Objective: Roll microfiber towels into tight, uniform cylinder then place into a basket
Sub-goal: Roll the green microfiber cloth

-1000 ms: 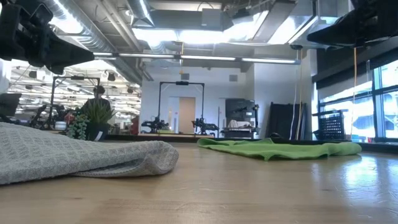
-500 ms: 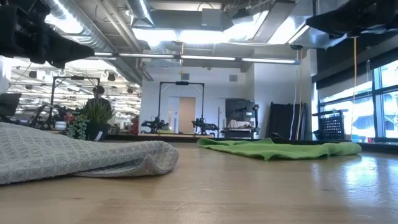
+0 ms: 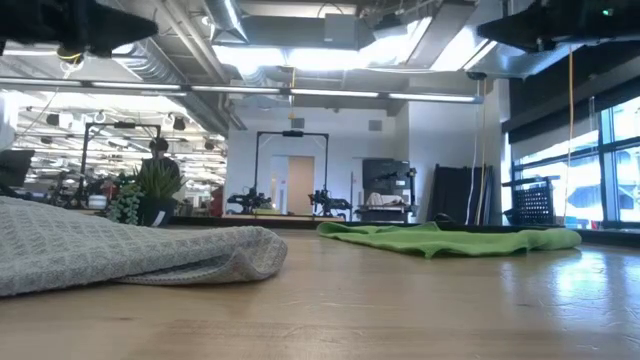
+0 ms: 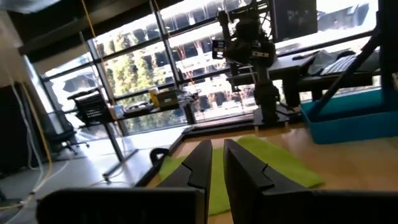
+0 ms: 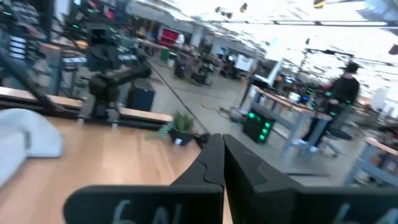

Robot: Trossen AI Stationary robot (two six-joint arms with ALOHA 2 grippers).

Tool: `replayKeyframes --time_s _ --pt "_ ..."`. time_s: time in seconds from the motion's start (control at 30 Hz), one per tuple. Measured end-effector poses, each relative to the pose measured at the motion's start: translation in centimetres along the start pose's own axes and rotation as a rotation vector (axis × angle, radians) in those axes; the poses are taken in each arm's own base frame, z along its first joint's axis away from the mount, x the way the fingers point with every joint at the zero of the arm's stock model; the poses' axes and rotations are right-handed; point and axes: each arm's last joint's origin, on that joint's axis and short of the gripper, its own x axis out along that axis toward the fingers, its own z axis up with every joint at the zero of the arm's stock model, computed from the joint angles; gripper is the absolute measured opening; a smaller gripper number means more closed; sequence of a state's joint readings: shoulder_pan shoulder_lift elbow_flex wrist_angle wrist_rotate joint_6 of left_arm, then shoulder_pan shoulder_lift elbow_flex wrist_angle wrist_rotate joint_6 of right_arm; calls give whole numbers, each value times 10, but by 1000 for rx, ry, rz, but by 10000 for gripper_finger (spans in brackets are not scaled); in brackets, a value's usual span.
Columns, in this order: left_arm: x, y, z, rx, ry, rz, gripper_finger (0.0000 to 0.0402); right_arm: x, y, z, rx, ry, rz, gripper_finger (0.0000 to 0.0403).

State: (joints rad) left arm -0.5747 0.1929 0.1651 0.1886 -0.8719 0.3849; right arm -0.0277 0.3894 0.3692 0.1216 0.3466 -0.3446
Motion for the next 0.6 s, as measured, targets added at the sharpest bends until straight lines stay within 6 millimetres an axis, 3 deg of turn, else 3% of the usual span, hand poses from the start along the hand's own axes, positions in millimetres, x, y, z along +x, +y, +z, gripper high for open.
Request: replayKeyframes --time_s 0.23,0.4,0.6 --pt "21 -1 16 10 72 58 30 36 -15 22 -15 265 -32 2" --pt "45 -9 8 10 174 34 30 66 -25 23 78 493 4 2" --pt "66 -9 -2 -12 278 103 30 106 -43 13 170 671 -89 13"
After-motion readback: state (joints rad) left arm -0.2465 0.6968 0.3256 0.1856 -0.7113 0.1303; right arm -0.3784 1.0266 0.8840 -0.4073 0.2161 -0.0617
